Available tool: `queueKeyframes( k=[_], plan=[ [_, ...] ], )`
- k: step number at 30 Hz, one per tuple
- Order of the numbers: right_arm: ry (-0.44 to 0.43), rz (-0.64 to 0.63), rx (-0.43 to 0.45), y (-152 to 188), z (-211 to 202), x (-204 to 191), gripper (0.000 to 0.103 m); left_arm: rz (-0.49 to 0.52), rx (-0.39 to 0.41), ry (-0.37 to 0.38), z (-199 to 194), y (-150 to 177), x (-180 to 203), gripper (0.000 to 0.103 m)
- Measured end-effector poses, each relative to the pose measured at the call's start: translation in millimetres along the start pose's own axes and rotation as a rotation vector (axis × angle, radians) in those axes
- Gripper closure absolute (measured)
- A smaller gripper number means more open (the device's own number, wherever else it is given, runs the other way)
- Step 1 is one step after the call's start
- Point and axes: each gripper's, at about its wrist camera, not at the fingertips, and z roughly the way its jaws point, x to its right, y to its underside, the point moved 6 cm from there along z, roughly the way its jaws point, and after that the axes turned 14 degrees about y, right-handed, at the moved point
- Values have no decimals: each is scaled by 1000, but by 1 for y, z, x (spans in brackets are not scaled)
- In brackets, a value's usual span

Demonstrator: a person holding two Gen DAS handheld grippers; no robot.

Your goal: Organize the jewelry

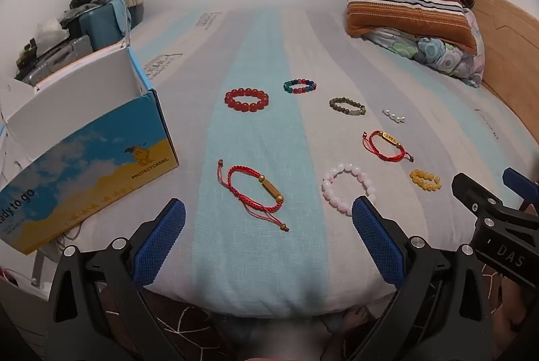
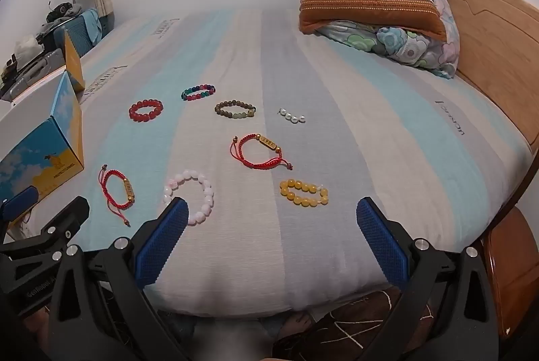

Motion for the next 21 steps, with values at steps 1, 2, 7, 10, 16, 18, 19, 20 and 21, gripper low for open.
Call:
queueKeyframes(
  k=[1, 2, 7, 10, 16, 18, 19, 20, 21],
  plan=[
    [-1, -2, -4, 0, 0, 0, 7, -1, -2, -2, 0, 0, 0, 6],
    [-1, 0, -1, 0, 0, 0, 7, -1, -3, -5, 0, 0, -1, 6],
    [-4, 0, 1, 0, 0, -1, 7, 1, 7, -13, -6, 0, 5, 6],
    [-10, -1, 1, -2, -4, -7, 7, 11, 13, -18, -2, -1, 8, 6],
    [-24, -2, 10, -2, -7, -5, 7, 24, 5, -8, -6, -2, 1, 6],
    [-29, 3, 17, -1, -8, -4, 7, 25, 9, -7, -7, -3, 0, 6],
    [-32, 5, 17, -1, -8, -5, 7, 25, 11, -9, -7, -2, -1, 6],
    [-34, 5, 18, -1, -9, -5, 7, 21, 11, -11, -8, -2, -3, 6],
    [-37, 1, 19, -1, -9, -6, 7, 15, 12, -10, -8, -2, -4, 6]
  ],
)
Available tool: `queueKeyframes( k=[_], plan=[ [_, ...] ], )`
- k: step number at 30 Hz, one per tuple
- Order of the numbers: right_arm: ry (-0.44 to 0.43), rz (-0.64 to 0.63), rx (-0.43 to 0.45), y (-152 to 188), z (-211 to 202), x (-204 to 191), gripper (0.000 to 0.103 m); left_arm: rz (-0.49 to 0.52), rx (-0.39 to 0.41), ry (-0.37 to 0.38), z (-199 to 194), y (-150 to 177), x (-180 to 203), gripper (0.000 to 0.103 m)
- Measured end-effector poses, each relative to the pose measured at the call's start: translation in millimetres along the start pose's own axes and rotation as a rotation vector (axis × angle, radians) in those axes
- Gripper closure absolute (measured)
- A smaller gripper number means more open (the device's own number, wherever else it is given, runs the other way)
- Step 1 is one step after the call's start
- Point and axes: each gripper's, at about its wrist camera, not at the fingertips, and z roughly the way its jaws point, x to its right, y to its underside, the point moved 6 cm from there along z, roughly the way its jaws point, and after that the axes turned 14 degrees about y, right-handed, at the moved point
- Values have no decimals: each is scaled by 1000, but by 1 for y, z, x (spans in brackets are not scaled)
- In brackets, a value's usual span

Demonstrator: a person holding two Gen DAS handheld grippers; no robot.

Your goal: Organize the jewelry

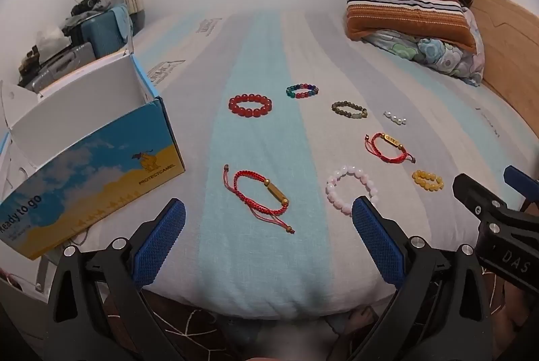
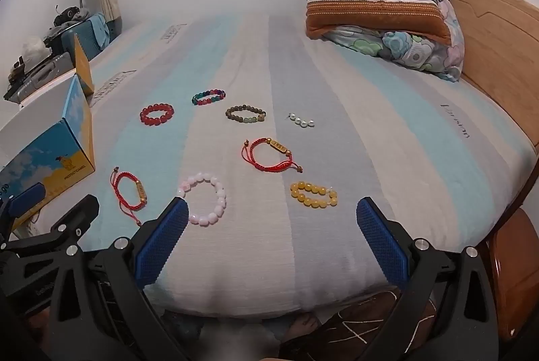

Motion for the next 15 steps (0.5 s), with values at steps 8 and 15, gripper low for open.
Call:
queueKeyframes(
  k=[8, 15],
  plan=[
    [-11, -14, 6, 2, -1, -4, 7, -19, -4, -4, 1, 0, -9, 6],
    [-15, -14, 2, 3, 1, -2, 7, -15, -13, 18, 2, 1, -9, 6]
  ],
)
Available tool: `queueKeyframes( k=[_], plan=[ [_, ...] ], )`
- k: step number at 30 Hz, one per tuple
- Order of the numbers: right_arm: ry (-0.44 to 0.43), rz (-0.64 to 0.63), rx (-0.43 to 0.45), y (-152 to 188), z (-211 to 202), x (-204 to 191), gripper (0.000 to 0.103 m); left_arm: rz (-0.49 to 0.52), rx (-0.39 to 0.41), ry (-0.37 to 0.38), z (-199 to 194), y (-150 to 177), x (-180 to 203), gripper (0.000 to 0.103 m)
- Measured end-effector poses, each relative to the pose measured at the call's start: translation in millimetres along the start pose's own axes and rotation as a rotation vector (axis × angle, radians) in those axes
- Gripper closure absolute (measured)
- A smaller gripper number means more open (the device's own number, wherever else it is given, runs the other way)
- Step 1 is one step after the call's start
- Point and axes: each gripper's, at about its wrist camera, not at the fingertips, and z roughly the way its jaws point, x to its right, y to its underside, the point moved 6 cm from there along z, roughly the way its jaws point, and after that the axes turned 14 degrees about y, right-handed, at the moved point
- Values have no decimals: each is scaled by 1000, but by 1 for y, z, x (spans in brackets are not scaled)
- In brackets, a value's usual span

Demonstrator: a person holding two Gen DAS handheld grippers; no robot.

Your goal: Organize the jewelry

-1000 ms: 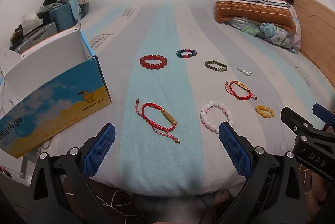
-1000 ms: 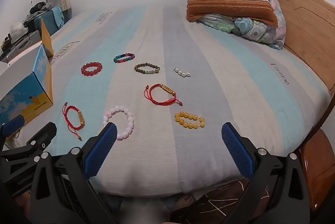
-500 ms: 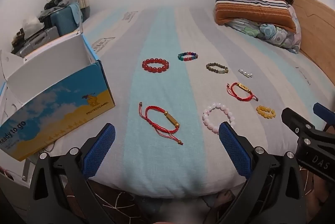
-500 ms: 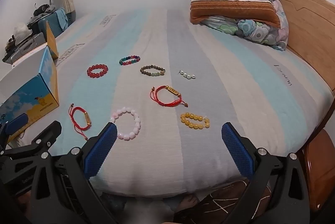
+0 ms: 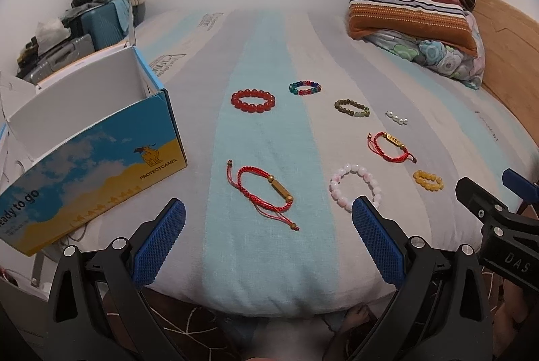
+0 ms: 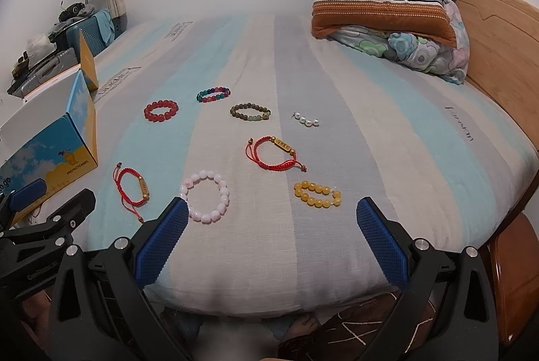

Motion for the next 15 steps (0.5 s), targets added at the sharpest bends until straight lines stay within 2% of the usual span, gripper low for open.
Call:
queueKeyframes(
  k=[15],
  plan=[
    [-7, -11, 2, 1, 0, -6, 7, 18, 5, -9, 0, 2, 6, 6]
  ],
)
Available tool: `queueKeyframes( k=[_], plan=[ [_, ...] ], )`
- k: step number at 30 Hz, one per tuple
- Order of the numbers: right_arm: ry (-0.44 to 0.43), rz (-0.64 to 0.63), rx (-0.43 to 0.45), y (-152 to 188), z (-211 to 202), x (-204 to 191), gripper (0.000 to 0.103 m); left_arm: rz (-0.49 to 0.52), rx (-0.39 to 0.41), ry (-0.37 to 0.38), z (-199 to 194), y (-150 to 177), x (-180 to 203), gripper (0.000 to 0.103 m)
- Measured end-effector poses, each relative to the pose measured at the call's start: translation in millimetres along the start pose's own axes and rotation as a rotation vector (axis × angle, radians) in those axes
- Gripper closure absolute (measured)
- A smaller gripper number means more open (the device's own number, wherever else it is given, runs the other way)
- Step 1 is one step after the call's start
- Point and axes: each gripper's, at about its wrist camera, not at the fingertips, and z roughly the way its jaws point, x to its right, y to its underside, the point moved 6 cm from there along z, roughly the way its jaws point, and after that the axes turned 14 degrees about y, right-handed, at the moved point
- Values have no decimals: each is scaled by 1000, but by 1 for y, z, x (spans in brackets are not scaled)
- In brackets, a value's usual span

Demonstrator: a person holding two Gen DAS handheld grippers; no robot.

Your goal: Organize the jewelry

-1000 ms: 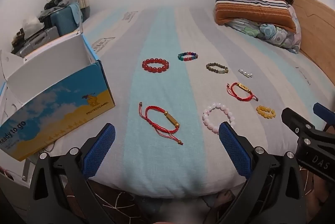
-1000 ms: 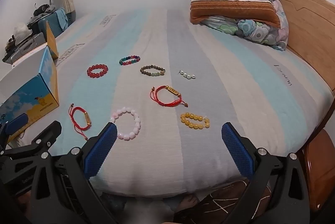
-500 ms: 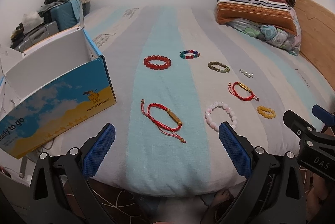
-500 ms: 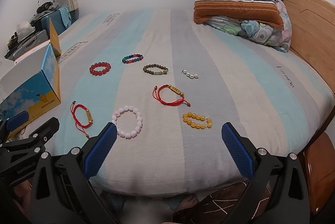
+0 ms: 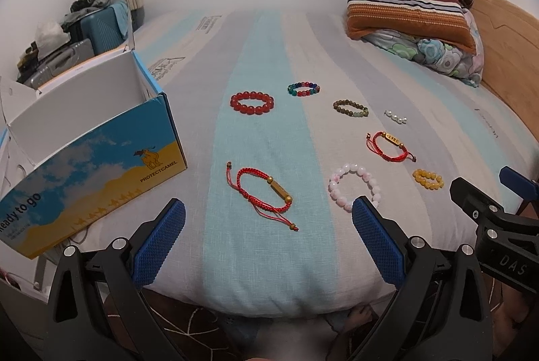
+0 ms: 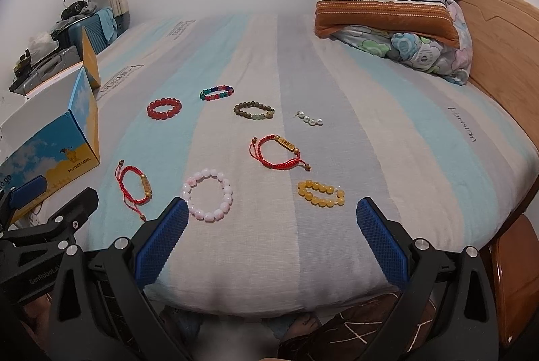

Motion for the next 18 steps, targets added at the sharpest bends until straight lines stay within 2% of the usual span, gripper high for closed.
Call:
queueKeyframes(
  k=[18],
  plan=[
    [-4, -10, 10, 0, -1, -5, 7, 4, 0, -3, 1, 0, 2, 6]
  ],
)
